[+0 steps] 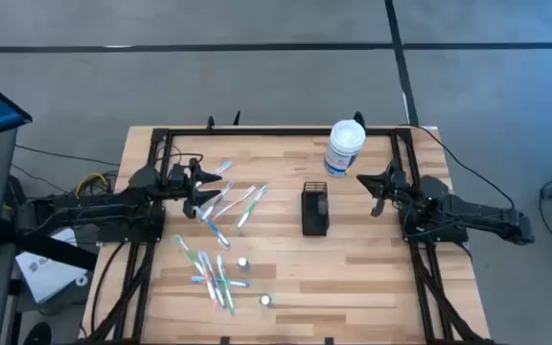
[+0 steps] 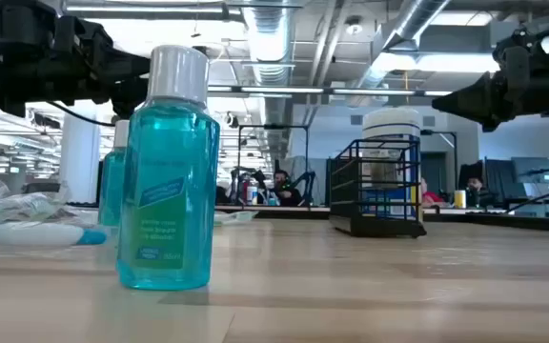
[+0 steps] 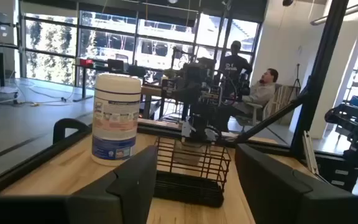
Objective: Pick & Place toothbrushing station
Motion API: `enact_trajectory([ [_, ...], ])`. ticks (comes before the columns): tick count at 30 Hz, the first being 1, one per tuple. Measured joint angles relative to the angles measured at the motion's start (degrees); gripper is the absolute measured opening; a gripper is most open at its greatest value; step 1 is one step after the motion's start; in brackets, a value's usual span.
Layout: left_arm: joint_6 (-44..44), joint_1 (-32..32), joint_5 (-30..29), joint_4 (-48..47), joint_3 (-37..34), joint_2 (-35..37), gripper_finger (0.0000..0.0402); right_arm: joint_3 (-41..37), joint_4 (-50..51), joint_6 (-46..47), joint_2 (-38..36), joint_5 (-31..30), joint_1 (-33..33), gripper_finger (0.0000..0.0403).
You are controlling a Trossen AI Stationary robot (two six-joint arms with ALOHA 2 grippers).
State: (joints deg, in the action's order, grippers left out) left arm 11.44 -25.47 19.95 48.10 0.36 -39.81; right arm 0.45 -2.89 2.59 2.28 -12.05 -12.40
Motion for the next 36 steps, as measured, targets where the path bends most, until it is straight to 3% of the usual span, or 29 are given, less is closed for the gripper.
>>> enact_trajectory([
  [31, 2.9, 0.0, 0.1, 0.2, 0.0, 0.0, 0.0213, 0.0, -0.1, 1.5, 0.0, 0.0, 0.0, 0.0],
  [36, 3.0, 0.0, 4.7, 0.2, 0.0, 0.0, 0.0213, 0.0, -0.1, 1.5, 0.0, 0.0, 0.0, 0.0],
])
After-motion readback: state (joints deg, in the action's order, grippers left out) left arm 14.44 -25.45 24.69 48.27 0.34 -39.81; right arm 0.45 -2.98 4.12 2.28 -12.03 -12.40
